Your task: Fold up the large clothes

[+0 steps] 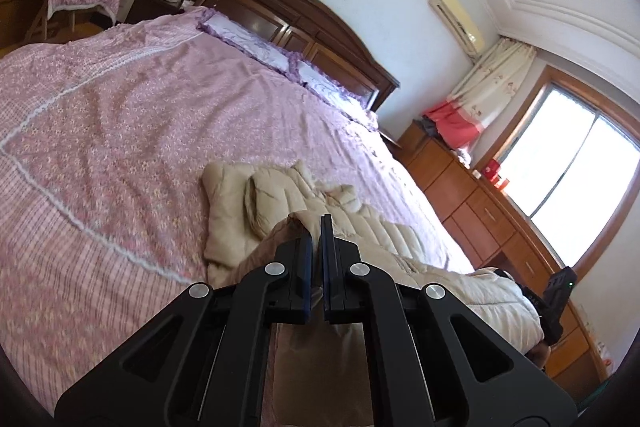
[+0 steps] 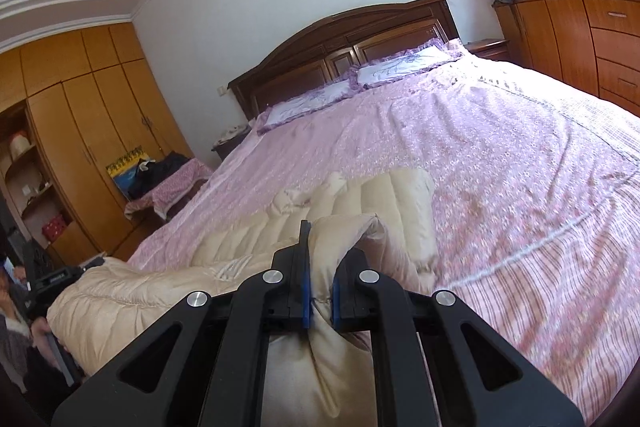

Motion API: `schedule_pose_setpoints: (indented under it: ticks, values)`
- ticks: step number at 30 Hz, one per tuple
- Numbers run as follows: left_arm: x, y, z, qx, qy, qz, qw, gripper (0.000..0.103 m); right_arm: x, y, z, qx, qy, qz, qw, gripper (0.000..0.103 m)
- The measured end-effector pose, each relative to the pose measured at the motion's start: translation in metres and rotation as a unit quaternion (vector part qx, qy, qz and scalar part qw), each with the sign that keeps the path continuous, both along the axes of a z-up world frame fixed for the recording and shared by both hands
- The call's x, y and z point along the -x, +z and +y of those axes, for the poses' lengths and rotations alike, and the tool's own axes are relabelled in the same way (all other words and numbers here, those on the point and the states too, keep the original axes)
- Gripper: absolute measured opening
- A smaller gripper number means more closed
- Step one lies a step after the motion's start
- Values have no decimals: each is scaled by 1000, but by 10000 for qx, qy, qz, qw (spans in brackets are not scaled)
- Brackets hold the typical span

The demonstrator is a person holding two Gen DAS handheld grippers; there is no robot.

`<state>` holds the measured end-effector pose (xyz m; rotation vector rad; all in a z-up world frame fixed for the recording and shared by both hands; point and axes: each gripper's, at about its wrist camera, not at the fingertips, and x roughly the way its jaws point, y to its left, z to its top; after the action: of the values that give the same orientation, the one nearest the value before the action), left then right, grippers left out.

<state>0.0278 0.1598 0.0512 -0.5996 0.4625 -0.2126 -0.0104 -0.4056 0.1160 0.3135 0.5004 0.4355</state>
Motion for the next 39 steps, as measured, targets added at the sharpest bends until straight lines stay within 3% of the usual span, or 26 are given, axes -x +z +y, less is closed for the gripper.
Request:
schedule_pose_setpoints:
  ticks: [7, 17, 24, 31, 32, 33, 34, 35, 36, 37, 39]
  values:
    - [-71, 7, 5, -199, 210, 301, 9991, 4, -67, 6, 14, 218, -152, 293, 9992, 8]
    - [-170, -17, 7, -446, 326, 847, 9949, 4, -170, -31, 19, 15, -326, 1211, 9921, 8]
    - [-211, -52, 13, -512, 436, 1196, 9905, 4, -220, -58, 33, -21, -437, 1603, 9861, 9]
    - [-239, -70, 15, -523, 343, 1475, 9871, 7, -239, -73, 43, 186, -568, 1644, 9846, 10]
    - [-240, -72, 16, -448, 313, 1547, 9865, 8, -238, -73, 43, 193, -590, 1593, 9853, 17]
    - [-236, -72, 20, -220, 284, 1605, 9864, 16, -237, -73, 44, 166, -565, 1511, 9868, 24]
    - [-230, -71, 23, -43, 250, 1564, 9874, 34, -232, -71, 44, 118, -515, 1394, 9888, 42]
    - [-219, -69, 26, 121, 244, 1427, 9894, 45, -224, -69, 44, 35, -459, 1246, 9911, 66]
    - [-199, -62, 29, 214, 378, 1135, 9926, 60, -218, -66, 43, -42, -401, 1160, 9924, 82]
    - [-185, -57, 29, 215, 454, 952, 9942, 60, -210, -62, 41, -114, -342, 1031, 9940, 98]
    - [-148, -46, 25, 112, 626, 581, 9963, 60, -196, -52, 41, -18, -340, 787, 9963, 98]
